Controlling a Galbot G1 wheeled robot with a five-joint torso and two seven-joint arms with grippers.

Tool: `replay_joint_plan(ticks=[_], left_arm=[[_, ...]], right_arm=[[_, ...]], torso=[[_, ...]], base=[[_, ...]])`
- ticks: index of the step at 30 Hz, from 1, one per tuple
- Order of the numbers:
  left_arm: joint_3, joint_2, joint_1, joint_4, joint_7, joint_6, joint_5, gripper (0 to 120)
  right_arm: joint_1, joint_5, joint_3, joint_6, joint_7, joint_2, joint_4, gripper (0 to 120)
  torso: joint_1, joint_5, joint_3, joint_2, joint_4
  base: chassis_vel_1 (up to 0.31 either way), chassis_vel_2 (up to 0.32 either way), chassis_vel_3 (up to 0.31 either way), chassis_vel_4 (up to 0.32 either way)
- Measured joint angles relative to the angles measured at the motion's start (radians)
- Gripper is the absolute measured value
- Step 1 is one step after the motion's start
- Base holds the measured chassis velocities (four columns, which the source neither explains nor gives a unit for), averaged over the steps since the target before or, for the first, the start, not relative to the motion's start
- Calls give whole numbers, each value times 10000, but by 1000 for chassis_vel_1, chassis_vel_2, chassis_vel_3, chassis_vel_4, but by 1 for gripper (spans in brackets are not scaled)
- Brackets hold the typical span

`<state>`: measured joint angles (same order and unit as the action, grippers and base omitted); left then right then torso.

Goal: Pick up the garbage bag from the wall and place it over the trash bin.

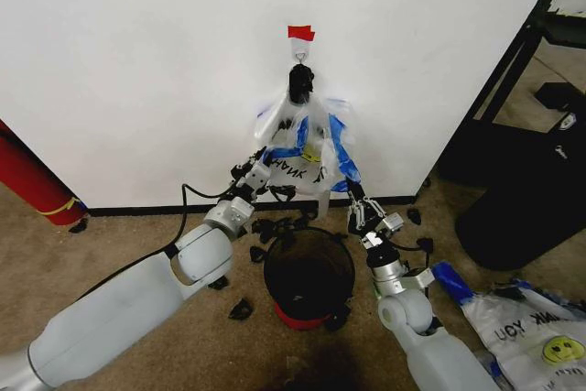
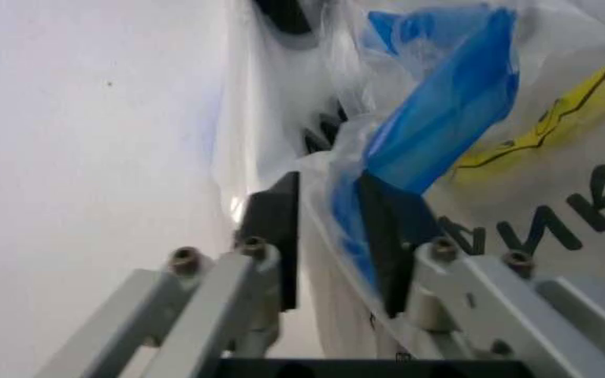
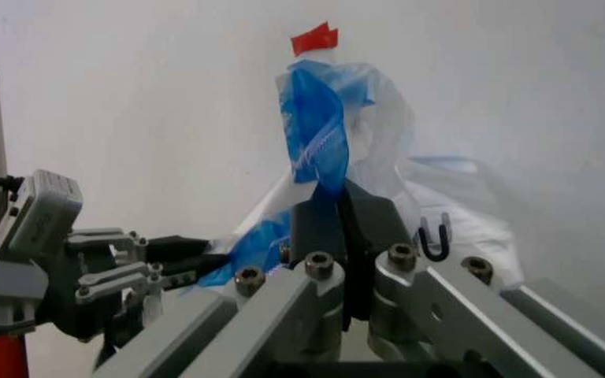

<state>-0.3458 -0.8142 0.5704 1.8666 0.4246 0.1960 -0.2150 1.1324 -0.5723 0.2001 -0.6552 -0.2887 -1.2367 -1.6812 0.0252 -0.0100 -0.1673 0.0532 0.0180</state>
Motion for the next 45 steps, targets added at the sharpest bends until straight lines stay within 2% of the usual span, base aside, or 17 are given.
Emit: replay_joint_plan(ticks=[4, 5, 10, 12, 17, 22, 25, 26, 27, 29, 32, 36, 42, 43, 45], left_arm=[[110, -80, -106, -157, 23, -56, 0, 47], [110, -80, -106, -157, 23, -56, 0, 47], [987, -407, 15, -270, 342, 287, -613, 67], [1186, -510, 70, -264, 412, 359, -870, 68], [2279, -1147, 700, -30, 906, 685, -2482, 68], [2666, -1308, 1207, 91, 1019, 552, -2849, 68], [2721, -1182, 1601, 336, 650, -91, -2659, 68], [2721, -1102, 1752, 450, 357, -512, -2411, 73], [2721, -1102, 1752, 450, 357, -512, -2411, 73], [2721, -888, 1986, 625, -389, -1598, -1571, 81], [2748, -529, 2133, 723, -1282, -2622, -566, 89], [2818, -340, 2198, 756, -1774, -3062, -212, 92], [3111, 274, 2343, 814, -3693, -4502, 1302, 94], [3111, 274, 2343, 814, -3693, -4502, 1302, 94], [3193, 461, 2320, 797, -4390, -5181, 1977, 94]], right_arm=[[50, 14, -22, -1, -104, -32, -75, 0], [50, 14, -22, -1, -104, -32, -75, 0], [190, 47, 20, -42, -363, -34, -123, 0], [201, 51, 32, -55, -418, -34, -123, 0], [217, 75, 128, -160, -610, -64, -40, 0], [174, 74, 224, -205, -656, -73, 54, 0], [147, 63, 215, -221, -715, -87, 63, 0], [136, 58, 193, -231, -756, -105, 64, 0], [136, 58, 193, -231, -756, -105, 64, 0], [126, 48, 147, -256, -844, -162, 66, 0], [132, 46, 105, -277, -931, -209, 48, 0], [145, 46, 92, -284, -960, -227, 13, 0], [180, 48, 42, -297, -1038, -307, -133, 0], [180, 48, 42, -297, -1038, -307, -133, 0], [176, 47, -5, -302, -1067, -354, -197, 0]], torso=[[0, 0, 0, 0, 1], [0, 0, 0, 0, 1], [0, 0, 0, 0, 0], [0, 1, 0, 0, 1], [0, 0, 0, 0, 1], [0, 0, 0, 0, 1], [0, -1, 0, 0, -2], [0, 0, 0, 0, -1], [0, 0, 0, 0, -1], [0, 0, 0, 0, 0], [0, 0, 0, 0, 0], [0, 0, 0, 0, 0], [0, -1, 0, 0, 0], [0, -1, 0, 0, 0], [0, -1, 0, 0, 0]], base=[[0, 0, 0, 0], [0, 0, 0, 0], [0, 0, 0, 0], [0, 0, 0, 0], [0, 0, 0, 0], [0, 0, 0, 0], [0, 0, 0, 0], [0, 0, 0, 0], [0, 0, 0, 0], [0, 0, 0, 0], [0, 0, 0, 0], [0, 0, 0, 0], [0, 0, 0, 0], [0, 0, 0, 0], [0, 0, 0, 0]])
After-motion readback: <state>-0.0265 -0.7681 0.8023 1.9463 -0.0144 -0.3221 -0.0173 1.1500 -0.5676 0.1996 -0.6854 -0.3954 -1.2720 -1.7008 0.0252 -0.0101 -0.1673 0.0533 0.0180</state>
